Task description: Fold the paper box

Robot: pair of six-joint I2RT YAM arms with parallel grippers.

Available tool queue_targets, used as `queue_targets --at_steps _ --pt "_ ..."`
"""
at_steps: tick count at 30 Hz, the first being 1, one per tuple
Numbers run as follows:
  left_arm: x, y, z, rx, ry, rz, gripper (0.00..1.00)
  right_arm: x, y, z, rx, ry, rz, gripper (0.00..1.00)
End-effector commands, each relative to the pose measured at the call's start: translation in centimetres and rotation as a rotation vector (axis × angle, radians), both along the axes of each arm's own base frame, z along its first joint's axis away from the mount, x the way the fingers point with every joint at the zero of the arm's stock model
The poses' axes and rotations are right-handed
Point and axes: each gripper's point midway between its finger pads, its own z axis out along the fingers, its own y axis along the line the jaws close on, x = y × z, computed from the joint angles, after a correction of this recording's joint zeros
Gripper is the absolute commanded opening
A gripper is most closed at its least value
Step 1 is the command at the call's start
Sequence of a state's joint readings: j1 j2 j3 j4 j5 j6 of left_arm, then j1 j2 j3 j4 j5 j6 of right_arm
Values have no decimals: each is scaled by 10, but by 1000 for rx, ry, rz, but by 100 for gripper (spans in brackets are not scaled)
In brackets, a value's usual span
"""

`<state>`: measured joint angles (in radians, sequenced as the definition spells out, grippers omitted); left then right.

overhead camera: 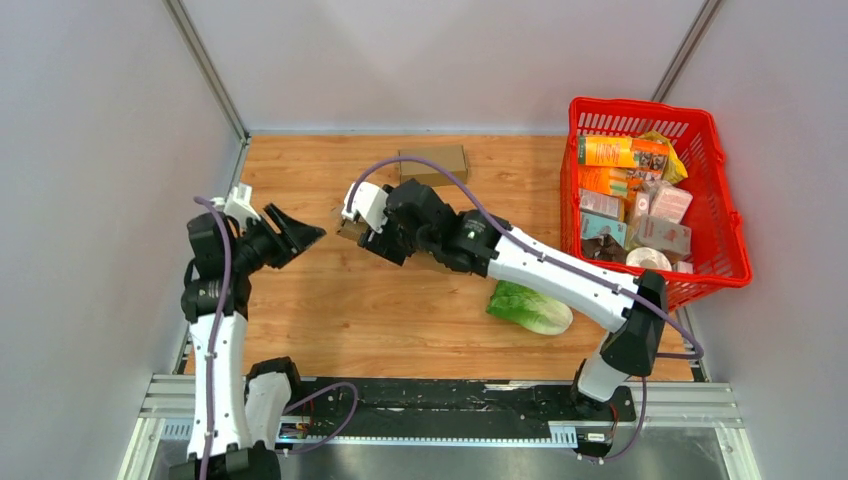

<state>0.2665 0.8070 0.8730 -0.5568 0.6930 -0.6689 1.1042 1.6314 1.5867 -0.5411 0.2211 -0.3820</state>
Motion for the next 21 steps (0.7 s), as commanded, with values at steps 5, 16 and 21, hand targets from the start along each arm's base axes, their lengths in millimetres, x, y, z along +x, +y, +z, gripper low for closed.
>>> queue_targets --at_steps 5,16,21 --pt "-14 -11 0 179 -214 -101 54 -48 -23 -66 -183 484 161 52" --pt "-12 -48 -27 195 -158 -280 75 -20 -27 -101 -230 511 60 53" --pt "1 -54 -45 114 -45 -301 62 -12 -24 -106 -207 496 67 56"
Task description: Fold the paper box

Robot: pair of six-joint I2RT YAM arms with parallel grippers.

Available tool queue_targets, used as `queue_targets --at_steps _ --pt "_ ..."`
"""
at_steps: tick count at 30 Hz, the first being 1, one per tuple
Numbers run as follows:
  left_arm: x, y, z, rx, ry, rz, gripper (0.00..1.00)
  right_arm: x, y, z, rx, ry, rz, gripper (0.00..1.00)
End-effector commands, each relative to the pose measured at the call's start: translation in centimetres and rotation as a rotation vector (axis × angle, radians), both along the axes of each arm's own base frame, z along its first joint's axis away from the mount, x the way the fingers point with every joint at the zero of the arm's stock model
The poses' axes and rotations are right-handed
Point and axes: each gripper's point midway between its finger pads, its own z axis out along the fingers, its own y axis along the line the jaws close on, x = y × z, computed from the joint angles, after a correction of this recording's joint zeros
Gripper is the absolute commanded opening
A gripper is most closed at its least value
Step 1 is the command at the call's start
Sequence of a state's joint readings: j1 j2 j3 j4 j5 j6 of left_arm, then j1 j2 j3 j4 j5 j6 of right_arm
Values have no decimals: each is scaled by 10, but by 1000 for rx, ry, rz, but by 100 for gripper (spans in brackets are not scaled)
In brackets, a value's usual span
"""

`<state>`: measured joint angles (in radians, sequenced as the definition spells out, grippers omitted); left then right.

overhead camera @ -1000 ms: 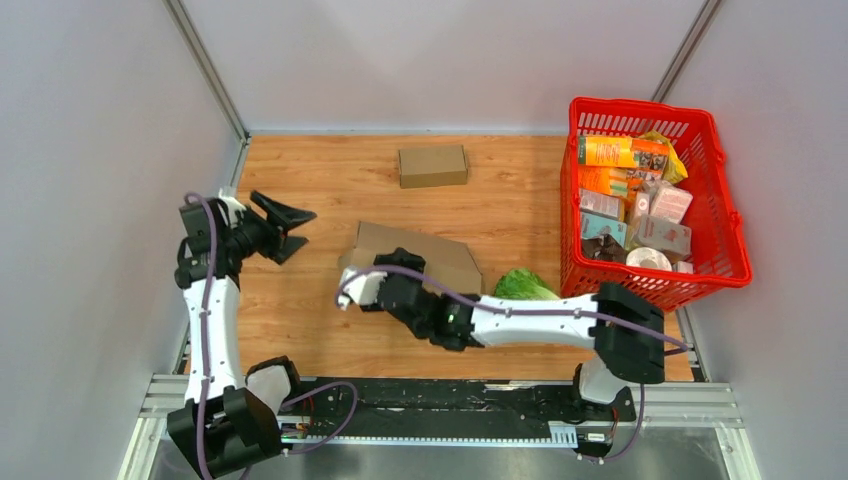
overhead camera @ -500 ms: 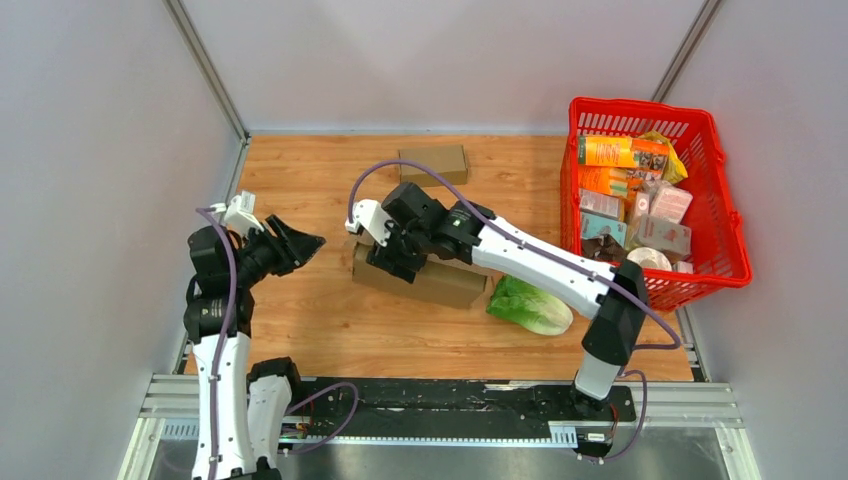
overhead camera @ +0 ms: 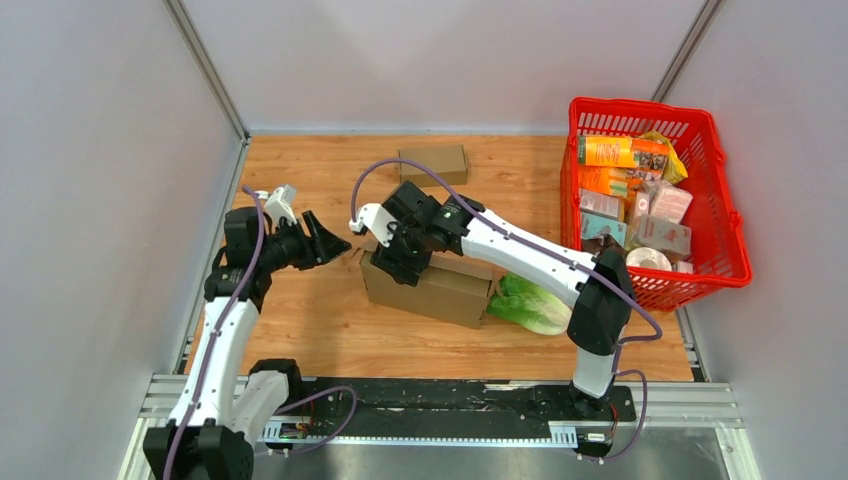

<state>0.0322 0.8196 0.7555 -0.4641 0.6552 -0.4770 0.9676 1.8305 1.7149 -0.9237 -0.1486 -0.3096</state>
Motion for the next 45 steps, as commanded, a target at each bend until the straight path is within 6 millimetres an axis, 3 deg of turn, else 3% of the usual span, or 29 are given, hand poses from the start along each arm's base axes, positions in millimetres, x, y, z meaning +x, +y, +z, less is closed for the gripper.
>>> queue_targets --at_steps 1,3,8,12,17,21,37,40,45 --pt "10 -11 1 -64 20 -66 61 10 3 -9 19 2 -22 57" --pt "8 -19 10 -94 -42 -117 61 10 6 -11 35 10 -18 59" --pt "-6 -3 14 208 -142 -78 59 9 6 -12 44 24 -21 65" --pt "-10 0 25 246 -221 -64 47 9 6 -7 64 34 -18 66" --pt "-6 -10 32 276 -285 -102 49 10 6 -2 74 35 -18 66" --pt "-1 -15 28 340 -266 -138 41 9 7 0 83 38 -14 66" --pt "19 -29 9 443 -220 -183 41 6 11 -1 111 50 2 65" --pt "22 -28 7 461 -204 -180 34 8 10 -4 102 41 -5 65" --pt "21 -31 15 449 -216 -194 12 9 12 -6 113 49 -29 65"
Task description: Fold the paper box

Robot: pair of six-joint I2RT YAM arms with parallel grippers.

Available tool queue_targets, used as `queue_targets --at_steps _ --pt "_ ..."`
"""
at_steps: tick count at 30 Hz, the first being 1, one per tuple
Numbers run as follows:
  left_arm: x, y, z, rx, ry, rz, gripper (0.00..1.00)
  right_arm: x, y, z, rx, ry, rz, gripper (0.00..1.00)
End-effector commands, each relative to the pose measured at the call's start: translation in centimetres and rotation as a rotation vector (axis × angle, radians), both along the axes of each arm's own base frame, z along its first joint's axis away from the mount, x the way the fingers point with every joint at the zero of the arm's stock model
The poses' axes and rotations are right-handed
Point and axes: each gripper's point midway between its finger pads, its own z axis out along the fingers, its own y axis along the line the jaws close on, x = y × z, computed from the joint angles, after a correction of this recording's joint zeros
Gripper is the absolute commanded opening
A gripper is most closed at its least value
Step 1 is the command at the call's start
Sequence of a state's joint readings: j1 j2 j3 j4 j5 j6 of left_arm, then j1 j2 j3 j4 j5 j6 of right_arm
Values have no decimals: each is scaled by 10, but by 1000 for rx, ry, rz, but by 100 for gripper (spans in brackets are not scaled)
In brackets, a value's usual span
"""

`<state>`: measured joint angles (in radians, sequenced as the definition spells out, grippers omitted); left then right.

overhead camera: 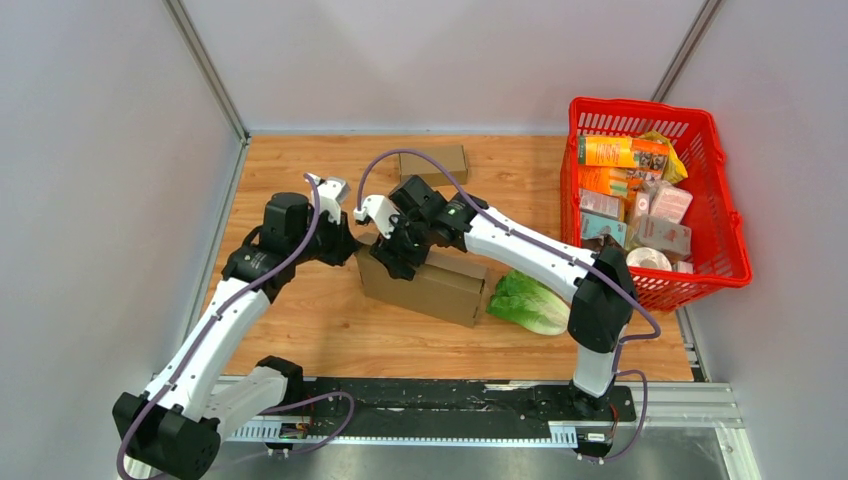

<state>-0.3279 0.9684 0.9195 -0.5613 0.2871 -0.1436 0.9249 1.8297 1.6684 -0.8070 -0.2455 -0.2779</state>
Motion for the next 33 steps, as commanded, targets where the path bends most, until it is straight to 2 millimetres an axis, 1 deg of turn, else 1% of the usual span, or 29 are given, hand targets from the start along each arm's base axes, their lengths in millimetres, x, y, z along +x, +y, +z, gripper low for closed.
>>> queue_targets --at_steps 1,2,3,4,5,7,8,9,10,11,12,13,14,15,16,17,18,19,21,23,24,25,26,27,28,29,30,31,33 --pt "8 0 27 7 -82 -6 9 -1 -1 0 9 1 -30 68" --pt "8 0 29 3 -85 -5 5 4 0 3 24 -15 -56 70" --pt "7 1 30 5 -84 -5 4 4 -1 4 31 -2 -89 73" --pt "5 2 31 6 -80 0 3 6 -4 5 25 -11 -120 81" --pt "4 3 31 6 -72 7 2 8 -7 14 37 -20 -162 84" --pt "1 3 29 10 -37 8 1 6 -16 18 40 5 -236 89" --pt "-1 4 27 12 -20 13 0 4 -22 33 68 -8 -271 91" --pt "-3 4 25 10 2 20 0 4 -29 37 74 -10 -315 93" --pt "-6 4 23 13 31 23 0 2 -37 42 93 27 -386 97" --pt "-7 5 21 15 46 28 0 -3 -47 41 84 48 -416 98" --pt "-9 5 20 8 67 40 0 -9 -58 57 117 43 -449 99" --pt "-11 6 19 12 94 48 0 -9 -68 60 121 42 -501 100" --pt "-12 6 19 10 111 56 0 -18 -79 53 93 57 -515 100" --pt "-14 5 20 2 131 61 0 -26 -89 65 119 49 -520 100" --pt "-15 5 22 4 154 61 0 -30 -95 65 117 54 -526 100" --pt "-15 3 24 -2 169 56 0 -38 -101 54 104 72 -522 100" --pt "-18 -2 27 -21 187 41 0 -41 -100 53 122 74 -503 100" --pt "-18 -4 30 -27 204 32 0 -50 -97 55 156 82 -460 100" --pt "-20 -8 35 -36 223 14 0 -44 -88 60 185 7 -429 100" --pt "-21 -8 40 -31 241 11 0 -26 -86 64 162 -101 -474 100" --pt "-21 -7 46 -27 238 14 0 -17 -81 78 179 -131 -491 100" --pt "-24 -6 42 -16 269 15 0 -9 -79 79 169 -157 -502 100" --pt "-24 -6 42 -13 280 14 0 -1 -72 70 138 -160 -504 100" --pt "-27 -7 43 -16 299 5 0 4 -68 67 122 -165 -504 100" --pt "-27 -8 41 -13 318 4 0 7 -60 73 132 -167 -495 100" --pt "-27 -8 40 -11 331 6 0 13 -55 59 95 -160 -497 100" --pt "-28 -9 42 -11 341 7 0 17 -53 55 82 -166 -506 100" --pt "-27 -9 42 -11 351 10 0 22 -51 56 79 -178 -511 100" --pt "-28 -11 46 -25 363 5 0 27 -48 48 64 -181 -515 100"
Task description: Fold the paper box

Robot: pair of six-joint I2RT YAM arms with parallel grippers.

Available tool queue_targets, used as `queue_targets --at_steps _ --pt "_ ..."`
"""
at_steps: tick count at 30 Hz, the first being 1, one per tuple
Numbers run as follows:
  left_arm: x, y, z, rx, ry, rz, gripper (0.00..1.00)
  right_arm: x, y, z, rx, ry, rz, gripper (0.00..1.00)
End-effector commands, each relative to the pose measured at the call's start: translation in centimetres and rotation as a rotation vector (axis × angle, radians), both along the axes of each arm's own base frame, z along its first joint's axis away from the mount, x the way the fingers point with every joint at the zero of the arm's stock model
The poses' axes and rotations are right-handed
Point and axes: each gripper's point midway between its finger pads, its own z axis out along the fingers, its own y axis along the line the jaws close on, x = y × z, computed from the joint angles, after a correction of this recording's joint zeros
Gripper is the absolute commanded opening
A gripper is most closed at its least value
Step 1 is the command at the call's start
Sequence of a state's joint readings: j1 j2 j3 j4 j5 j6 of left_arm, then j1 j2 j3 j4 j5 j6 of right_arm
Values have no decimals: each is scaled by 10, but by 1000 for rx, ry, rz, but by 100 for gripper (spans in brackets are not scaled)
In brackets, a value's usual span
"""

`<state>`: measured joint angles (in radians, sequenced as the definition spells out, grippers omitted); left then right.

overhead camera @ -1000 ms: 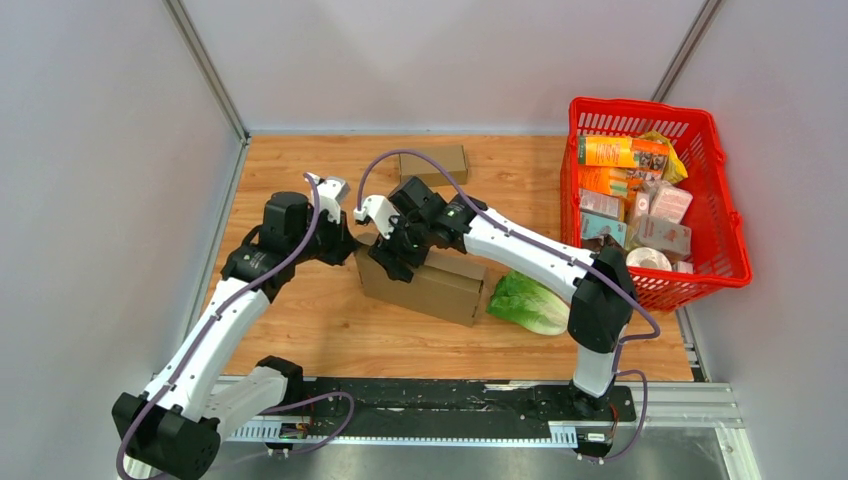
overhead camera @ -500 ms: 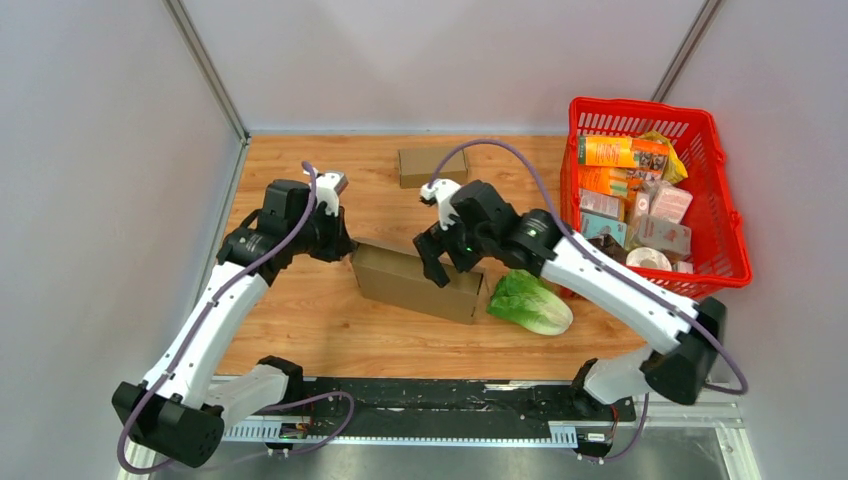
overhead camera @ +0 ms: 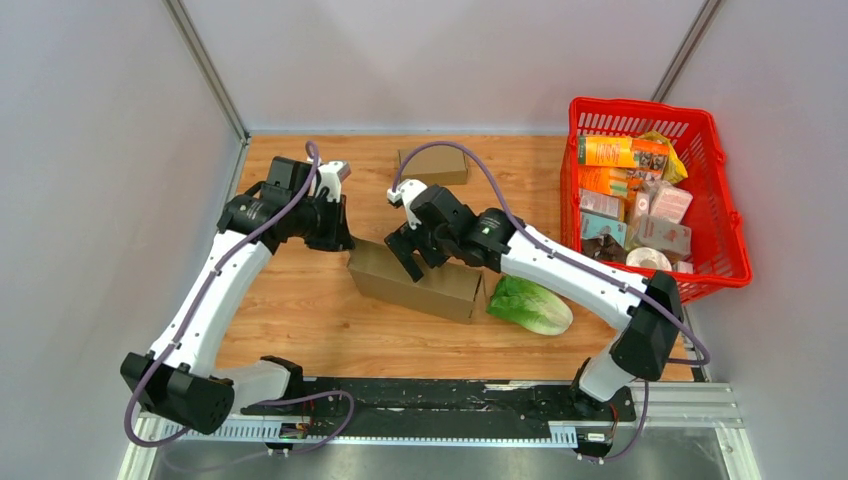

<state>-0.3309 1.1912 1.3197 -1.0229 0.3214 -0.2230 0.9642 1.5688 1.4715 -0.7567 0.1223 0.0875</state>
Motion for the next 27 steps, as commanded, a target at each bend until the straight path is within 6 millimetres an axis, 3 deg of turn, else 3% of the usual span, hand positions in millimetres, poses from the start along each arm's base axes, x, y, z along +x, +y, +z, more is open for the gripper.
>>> queue_targets --at_steps 1,9,16,19,22,23,24,27 --pt "-9 -9 15 -58 55 -14 0 30 7 8 -6 -90 -40 100" --pt "-1 -2 7 -5 41 10 0 33 5 -10 3 -31 -5 100" --pt "-2 16 -11 100 63 38 0 29 4 -12 12 -15 4 100" --pt "-2 19 -6 107 31 45 0 27 2 -3 40 -18 -16 100" --pt "-2 16 -2 80 15 44 0 21 -16 24 64 -19 -110 100" --pt "-3 13 -1 67 20 35 0 14 -29 25 36 -2 -141 100" --pt "-3 12 -1 64 19 33 0 10 -42 39 55 -20 -174 100" --pt "-3 12 -3 61 23 28 0 -1 -86 39 0 -14 -288 100"
